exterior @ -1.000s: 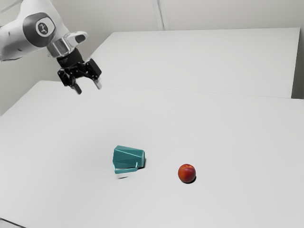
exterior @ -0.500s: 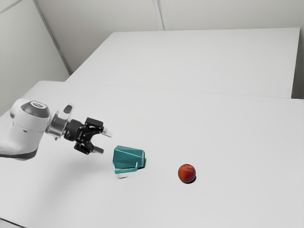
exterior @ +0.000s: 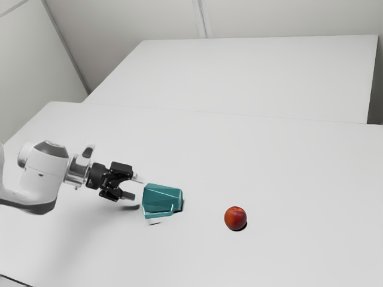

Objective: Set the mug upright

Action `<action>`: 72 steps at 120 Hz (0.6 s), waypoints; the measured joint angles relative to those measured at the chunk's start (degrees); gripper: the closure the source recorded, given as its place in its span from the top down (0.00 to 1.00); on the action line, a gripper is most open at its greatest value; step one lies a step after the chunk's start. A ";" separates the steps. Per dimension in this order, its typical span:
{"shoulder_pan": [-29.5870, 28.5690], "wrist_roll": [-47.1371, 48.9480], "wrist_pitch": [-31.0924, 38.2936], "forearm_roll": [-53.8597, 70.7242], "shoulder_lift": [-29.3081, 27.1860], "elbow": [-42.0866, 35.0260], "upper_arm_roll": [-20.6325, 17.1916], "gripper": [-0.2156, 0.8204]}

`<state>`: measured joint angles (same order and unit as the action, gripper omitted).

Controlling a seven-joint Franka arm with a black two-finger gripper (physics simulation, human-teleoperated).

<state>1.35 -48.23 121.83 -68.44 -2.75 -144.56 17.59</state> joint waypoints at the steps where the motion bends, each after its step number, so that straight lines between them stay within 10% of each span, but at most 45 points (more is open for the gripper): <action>1: -0.02 -0.14 0.01 -0.11 0.00 -0.03 -0.04 0.79; 72: 0.21 -0.12 -0.03 -5.28 1.07 -0.62 -5.11 0.79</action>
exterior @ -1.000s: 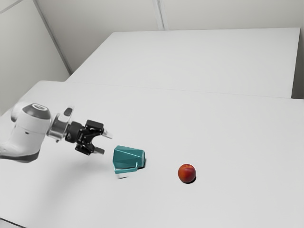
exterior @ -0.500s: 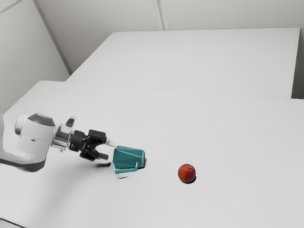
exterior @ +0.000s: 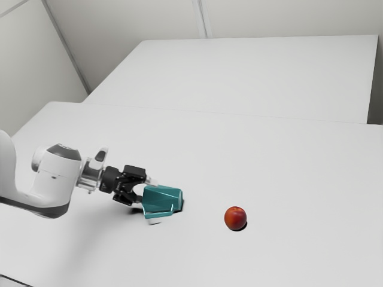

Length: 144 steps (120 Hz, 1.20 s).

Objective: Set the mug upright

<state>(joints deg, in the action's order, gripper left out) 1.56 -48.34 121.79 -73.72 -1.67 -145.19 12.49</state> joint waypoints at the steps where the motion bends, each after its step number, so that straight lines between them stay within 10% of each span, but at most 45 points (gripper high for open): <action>1: -0.04 0.04 0.04 -0.07 0.01 0.01 -0.09 0.79; 17: -0.17 0.68 0.85 -1.30 0.03 0.14 -1.21 0.77; 42: 0.48 2.04 2.26 -2.09 0.02 0.16 -2.01 0.31; 63: 0.46 3.47 2.66 -2.40 -0.60 0.83 -2.20 0.13; 111: 0.17 7.26 3.05 -0.44 -1.12 6.48 -4.74 0.08; 144: 0.35 12.99 2.04 34.23 4.73 27.05 -5.32 0.07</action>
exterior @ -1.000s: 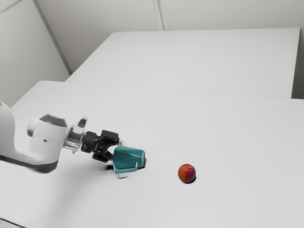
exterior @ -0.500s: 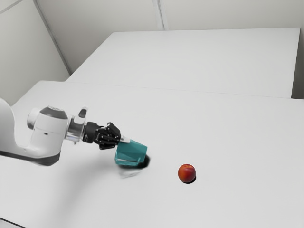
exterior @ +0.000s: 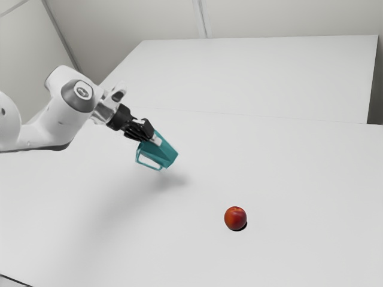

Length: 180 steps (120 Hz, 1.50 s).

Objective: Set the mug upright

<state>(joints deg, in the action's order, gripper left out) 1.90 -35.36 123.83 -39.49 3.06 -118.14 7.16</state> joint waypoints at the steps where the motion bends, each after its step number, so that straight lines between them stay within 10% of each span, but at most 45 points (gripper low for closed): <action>1: -0.05 0.27 -0.16 1.08 0.46 0.74 -0.02 0.07; 28: -0.01 9.70 -7.47 22.97 14.29 19.19 -1.41 0.07; 66: 1.45 22.17 -10.98 34.28 18.95 26.60 -3.55 0.06; 157: 3.80 41.77 2.41 44.26 23.19 24.76 -3.92 0.04; 180: 3.81 44.06 3.19 43.84 23.33 24.60 -3.91 0.43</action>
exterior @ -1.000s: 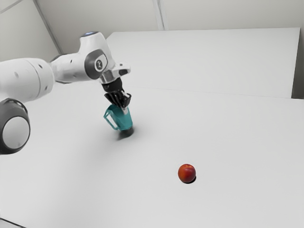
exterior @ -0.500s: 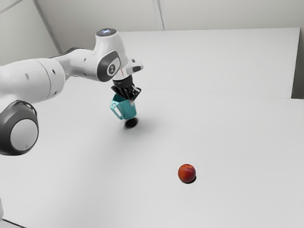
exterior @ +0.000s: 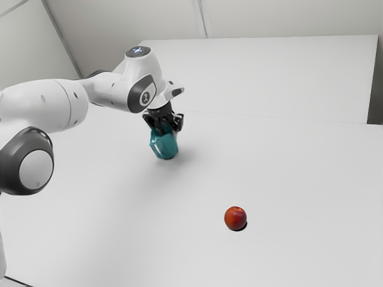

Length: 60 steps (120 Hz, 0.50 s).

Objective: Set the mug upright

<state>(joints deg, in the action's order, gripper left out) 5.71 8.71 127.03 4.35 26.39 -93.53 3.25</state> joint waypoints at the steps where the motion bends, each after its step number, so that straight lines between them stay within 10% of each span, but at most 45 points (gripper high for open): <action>1: 0.00 0.09 0.02 -0.02 0.01 0.00 0.00 0.44; 34: -0.06 2.43 -1.97 0.13 -2.56 2.89 -1.09 0.70; 60: -0.26 2.62 -17.96 -0.31 -13.31 14.14 -4.61 0.76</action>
<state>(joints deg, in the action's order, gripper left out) 5.46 11.33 109.06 4.04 13.08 -79.40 -1.35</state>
